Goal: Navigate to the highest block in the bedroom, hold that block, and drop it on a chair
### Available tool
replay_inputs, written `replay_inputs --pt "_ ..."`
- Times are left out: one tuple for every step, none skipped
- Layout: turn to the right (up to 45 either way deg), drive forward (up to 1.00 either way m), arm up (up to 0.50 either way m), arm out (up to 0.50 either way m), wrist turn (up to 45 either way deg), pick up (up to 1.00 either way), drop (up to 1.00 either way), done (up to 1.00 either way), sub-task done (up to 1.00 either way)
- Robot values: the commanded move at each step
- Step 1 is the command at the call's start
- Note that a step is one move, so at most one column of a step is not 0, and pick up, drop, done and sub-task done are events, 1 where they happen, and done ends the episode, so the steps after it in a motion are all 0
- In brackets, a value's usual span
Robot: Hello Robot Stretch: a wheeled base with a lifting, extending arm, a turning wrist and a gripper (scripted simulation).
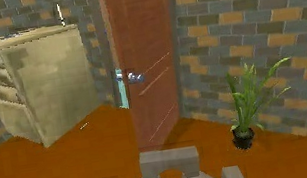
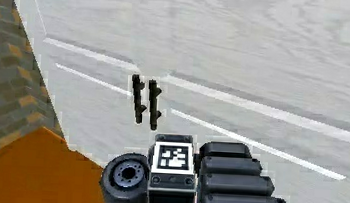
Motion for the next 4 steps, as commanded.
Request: replay_inputs --pt "0.0 0.20 0.00 0.00 0.0 0.00 0.00 0.00 0.00" --pt "-45.0 0.00 0.00 0.00 0.0 0.00 0.00 0.00 0.00" --pt "-15.0 0.00 0.00 0.00 0.0 0.00 0.00 0.00 0.00" --pt "0.0 1.00 0.00 0.00 0.0 0.00 0.00 0.00 0.00"
